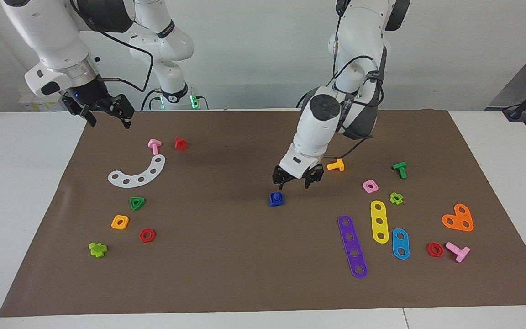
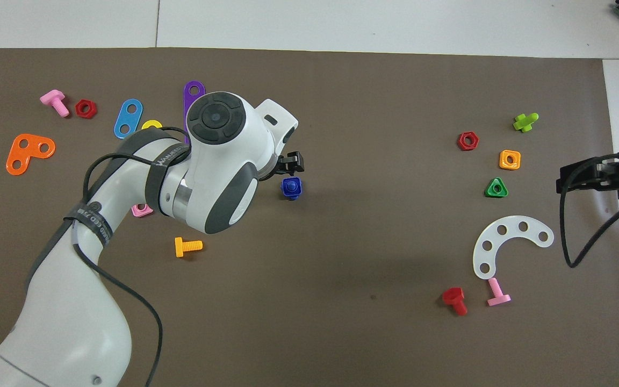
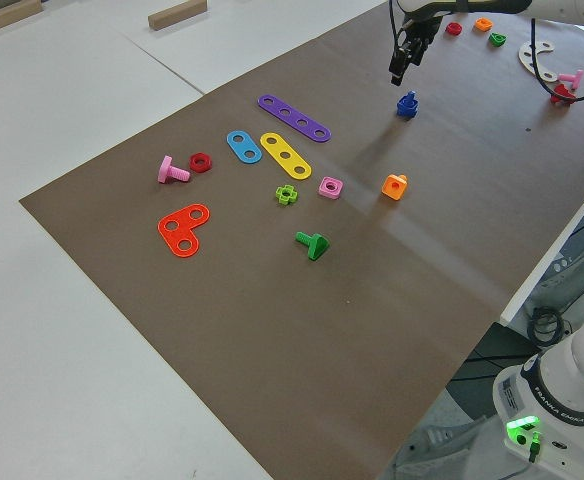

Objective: Unscrew and place screws in storage area

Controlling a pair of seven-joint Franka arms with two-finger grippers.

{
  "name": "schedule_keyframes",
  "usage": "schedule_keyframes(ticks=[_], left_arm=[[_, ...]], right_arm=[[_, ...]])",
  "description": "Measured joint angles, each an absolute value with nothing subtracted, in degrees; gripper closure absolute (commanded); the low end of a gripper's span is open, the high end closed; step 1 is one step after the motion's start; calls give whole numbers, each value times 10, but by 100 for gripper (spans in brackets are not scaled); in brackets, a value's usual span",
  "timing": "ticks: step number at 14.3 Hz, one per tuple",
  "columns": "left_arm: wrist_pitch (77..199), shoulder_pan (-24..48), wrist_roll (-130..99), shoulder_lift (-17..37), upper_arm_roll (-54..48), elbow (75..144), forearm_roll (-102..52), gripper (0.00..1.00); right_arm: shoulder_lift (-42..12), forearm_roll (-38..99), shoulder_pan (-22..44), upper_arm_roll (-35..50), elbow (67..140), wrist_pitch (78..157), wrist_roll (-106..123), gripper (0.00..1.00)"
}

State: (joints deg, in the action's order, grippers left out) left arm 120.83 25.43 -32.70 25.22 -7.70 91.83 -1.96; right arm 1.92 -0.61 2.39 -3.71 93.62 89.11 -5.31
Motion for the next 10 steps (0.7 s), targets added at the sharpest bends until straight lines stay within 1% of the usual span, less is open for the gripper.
schedule_keyframes(ticks=[2, 4, 10], left_arm=[[1225, 263, -329, 276, -77, 911, -12, 13], [1235, 266, -329, 287, -75, 912, -7, 14], [1261, 273, -339, 292, -75, 928, -7, 19]], right_arm=[[19, -6, 24, -37, 936, 891, -53, 0], [19, -6, 24, -37, 937, 891, -53, 0], [22, -6, 25, -37, 944, 890, -48, 0]])
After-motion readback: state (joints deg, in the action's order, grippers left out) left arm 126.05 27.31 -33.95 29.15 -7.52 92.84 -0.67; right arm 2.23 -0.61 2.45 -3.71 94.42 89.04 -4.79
